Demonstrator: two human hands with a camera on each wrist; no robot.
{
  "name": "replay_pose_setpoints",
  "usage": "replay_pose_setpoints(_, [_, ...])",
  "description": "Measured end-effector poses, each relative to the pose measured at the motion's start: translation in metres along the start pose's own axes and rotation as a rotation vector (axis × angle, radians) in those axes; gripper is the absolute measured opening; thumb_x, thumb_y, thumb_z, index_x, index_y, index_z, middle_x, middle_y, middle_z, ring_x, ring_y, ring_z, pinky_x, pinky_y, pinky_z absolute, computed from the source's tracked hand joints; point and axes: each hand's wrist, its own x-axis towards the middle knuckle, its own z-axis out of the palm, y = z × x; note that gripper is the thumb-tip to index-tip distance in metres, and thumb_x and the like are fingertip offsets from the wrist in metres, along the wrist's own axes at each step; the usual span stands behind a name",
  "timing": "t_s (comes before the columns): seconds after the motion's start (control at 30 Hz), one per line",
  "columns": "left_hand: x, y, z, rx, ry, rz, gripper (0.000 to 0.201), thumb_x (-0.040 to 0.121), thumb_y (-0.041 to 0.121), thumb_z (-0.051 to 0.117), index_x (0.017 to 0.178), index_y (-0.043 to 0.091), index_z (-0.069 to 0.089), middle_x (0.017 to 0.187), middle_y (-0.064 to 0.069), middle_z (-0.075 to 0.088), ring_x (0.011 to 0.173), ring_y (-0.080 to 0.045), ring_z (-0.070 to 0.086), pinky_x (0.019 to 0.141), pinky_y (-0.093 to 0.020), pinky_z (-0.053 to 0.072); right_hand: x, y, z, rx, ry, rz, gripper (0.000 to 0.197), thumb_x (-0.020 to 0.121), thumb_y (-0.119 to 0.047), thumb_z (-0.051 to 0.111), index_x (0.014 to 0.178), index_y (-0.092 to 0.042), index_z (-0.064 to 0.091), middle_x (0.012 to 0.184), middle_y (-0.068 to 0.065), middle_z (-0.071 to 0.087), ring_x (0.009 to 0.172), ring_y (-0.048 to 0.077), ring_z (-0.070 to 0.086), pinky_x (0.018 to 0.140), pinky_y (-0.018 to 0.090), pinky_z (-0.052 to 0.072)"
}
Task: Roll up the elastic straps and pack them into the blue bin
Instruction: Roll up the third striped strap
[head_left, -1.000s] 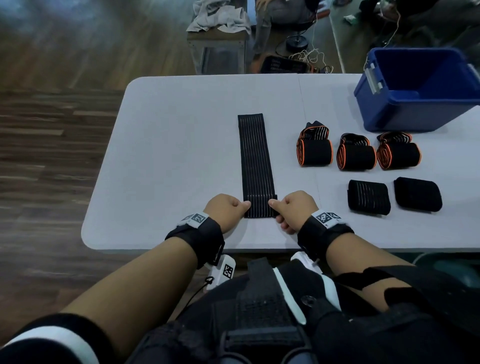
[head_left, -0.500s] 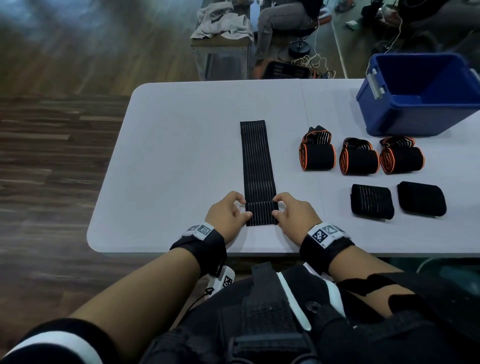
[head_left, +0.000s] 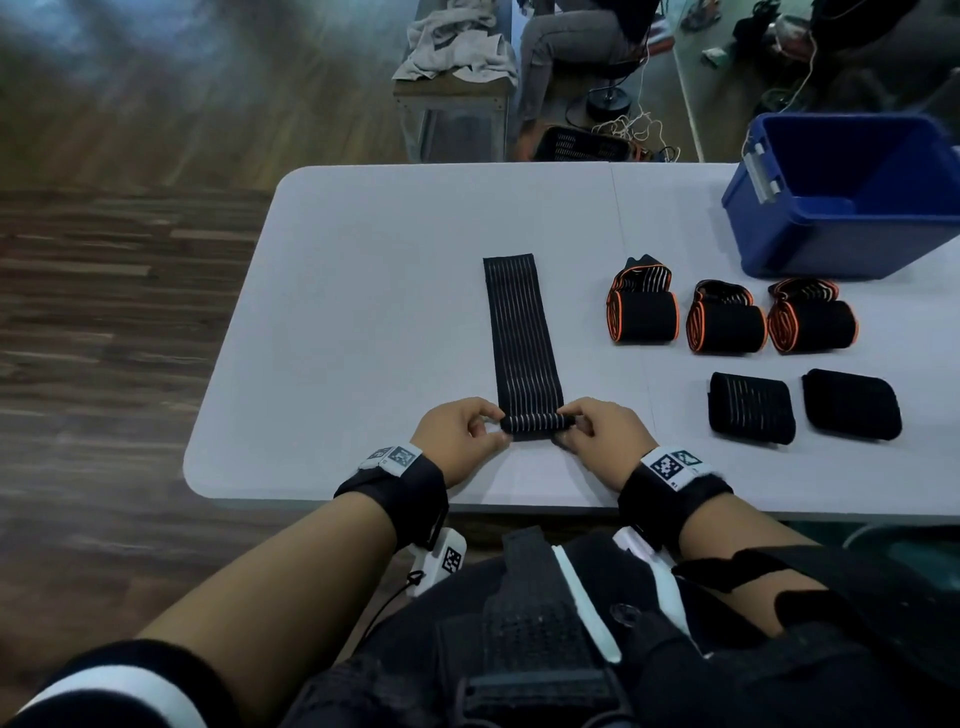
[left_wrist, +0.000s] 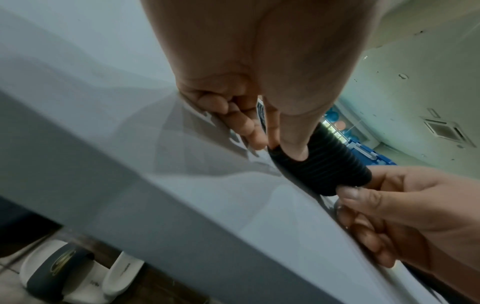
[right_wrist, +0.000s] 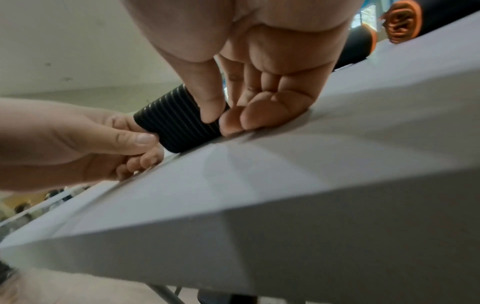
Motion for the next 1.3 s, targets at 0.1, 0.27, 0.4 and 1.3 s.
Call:
replay_pose_setpoints(0.1, [0.002,0.001,0.0,-0.004,-0.011,-0.014,0.019,0.09,0.045,0.068,0.088,0.028,0.073,0.076,0.007,0.068,0.073,-0.011,0.062,0.068,-0.027,0.048,0.002,0.001,-0.001,0.051,0.021,0.057,0.029,0.092,-0.034,0.065,0.073,-0.012,0.068,0.068,0.007,0.068,0.067,0.026,0.065,0.069,0.038,0.056])
replay_pose_setpoints(0.27, [0.005,0.002,0.001,-0.017,-0.003,-0.063,0.038,0.093,0.049,0.063,0.072,0.019,0.072,0.074,-0.002,0.073,0.075,-0.019,0.068,0.074,-0.034,0.054,-0.002,-0.003,0.002,0.257,0.03,0.178,0.039,0.093,-0.039,0.064,0.076,-0.005,0.07,0.065,0.006,0.072,0.049,0.014,0.061,0.05,0.027,0.051])
replay_pose_setpoints(0.4, [0.003,0.005,0.002,-0.036,0.037,-0.069,0.036,0.09,0.051,0.066,0.075,0.018,0.068,0.071,0.001,0.07,0.068,-0.015,0.064,0.068,-0.031,0.051,-0.006,-0.005,0.005,0.362,0.058,0.249,0.034,0.093,-0.038,0.064,0.095,-0.004,0.06,0.072,0.011,0.073,0.047,0.015,0.058,0.042,0.022,0.044])
replay_pose_setpoints(1.3, [0.004,-0.009,-0.001,0.006,-0.022,0.061,0.038,0.087,0.027,0.073,0.124,0.029,0.065,0.074,0.005,0.062,0.069,-0.011,0.059,0.072,-0.029,0.047,-0.006,-0.001,0.003,0.169,-0.042,0.016,0.028,0.094,-0.042,0.061,0.117,-0.026,0.064,0.073,-0.003,0.066,0.056,0.013,0.06,0.05,0.025,0.047])
